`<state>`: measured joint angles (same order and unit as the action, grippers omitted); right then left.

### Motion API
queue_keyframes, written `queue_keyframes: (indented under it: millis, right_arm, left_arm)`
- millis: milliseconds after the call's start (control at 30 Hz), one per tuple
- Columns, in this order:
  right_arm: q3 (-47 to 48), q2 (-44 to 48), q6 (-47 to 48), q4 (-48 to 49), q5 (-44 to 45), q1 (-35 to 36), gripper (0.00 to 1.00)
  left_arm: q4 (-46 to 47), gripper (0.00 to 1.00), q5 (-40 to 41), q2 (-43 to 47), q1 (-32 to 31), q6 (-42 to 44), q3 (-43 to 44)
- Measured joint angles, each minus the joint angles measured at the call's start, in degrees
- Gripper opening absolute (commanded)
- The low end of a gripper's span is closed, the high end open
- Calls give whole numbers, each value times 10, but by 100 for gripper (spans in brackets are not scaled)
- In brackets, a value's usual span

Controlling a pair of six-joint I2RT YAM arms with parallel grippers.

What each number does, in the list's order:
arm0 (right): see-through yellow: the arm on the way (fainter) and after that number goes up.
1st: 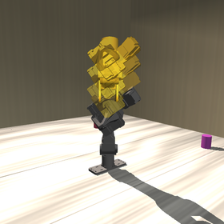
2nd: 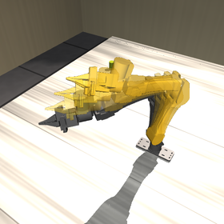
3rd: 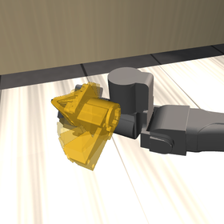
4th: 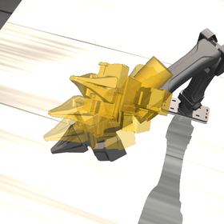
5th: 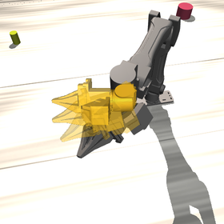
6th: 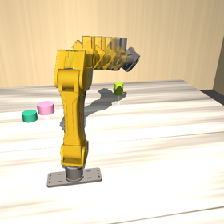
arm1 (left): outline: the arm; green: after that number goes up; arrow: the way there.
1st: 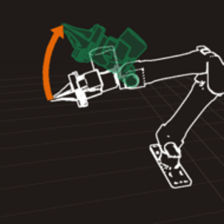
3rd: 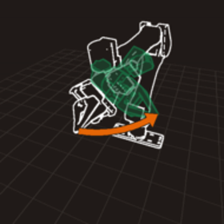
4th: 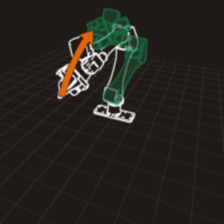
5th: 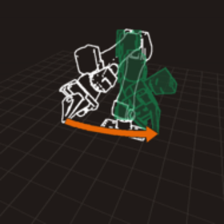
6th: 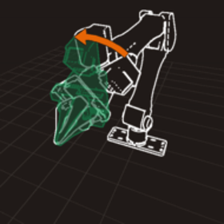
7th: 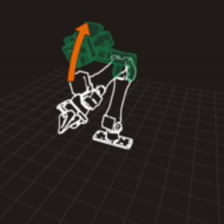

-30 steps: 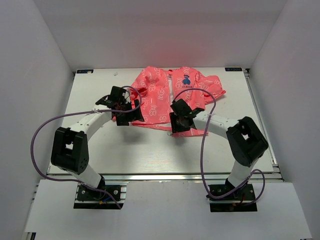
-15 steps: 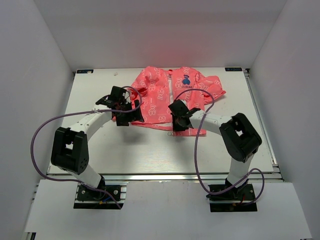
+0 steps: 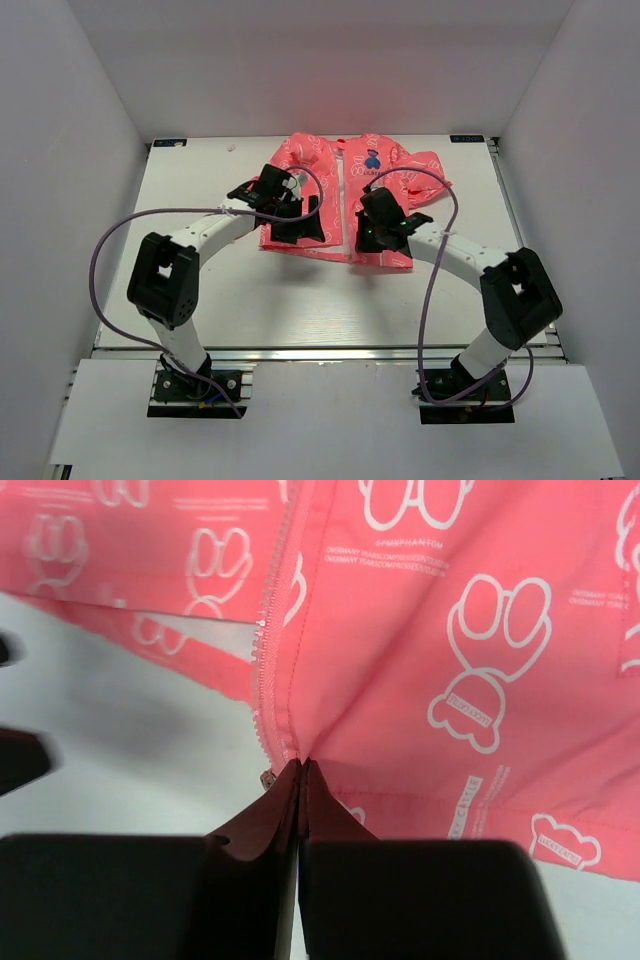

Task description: Zip up the jacket

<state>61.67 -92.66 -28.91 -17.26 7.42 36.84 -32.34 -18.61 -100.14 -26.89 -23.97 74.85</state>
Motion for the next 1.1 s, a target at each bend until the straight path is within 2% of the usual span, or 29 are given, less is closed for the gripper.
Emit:
queue_keyframes:
  millis: [100, 233, 433, 467, 767, 900, 933, 1033, 1100]
  right_arm:
    - [-24, 31, 7, 25, -63, -27, 0]
    - [-54, 46, 11, 53, -131, -55, 0]
    - [-64, 51, 26, 65, -181, -62, 0]
    - [-64, 51, 27, 68, -186, -62, 0]
    - [-64, 73, 30, 72, -206, -73, 0]
    - [-64, 78, 31, 72, -209, -76, 0]
    - [-64, 78, 31, 72, -209, -76, 0]
    - [-64, 78, 30, 72, -211, -77, 0]
    - [-67, 78, 29, 77, -211, -80, 0]
  left_arm:
    - [37, 90, -58, -28, -4, -6, 0]
    - [107, 82, -126, -50, -7, -30, -2]
    - [230, 76, -203, -69, -15, -84, -5]
    - [246, 72, -211, -74, -17, -91, -5]
    - [285, 60, -235, -135, -36, -113, 1]
    - [303, 33, -251, -137, -38, -129, 2]
    - [314, 20, -257, -137, -40, -134, 2]
    - [346, 0, -271, -137, -44, -150, 2]
    - [360, 0, -278, -137, -47, -156, 2]
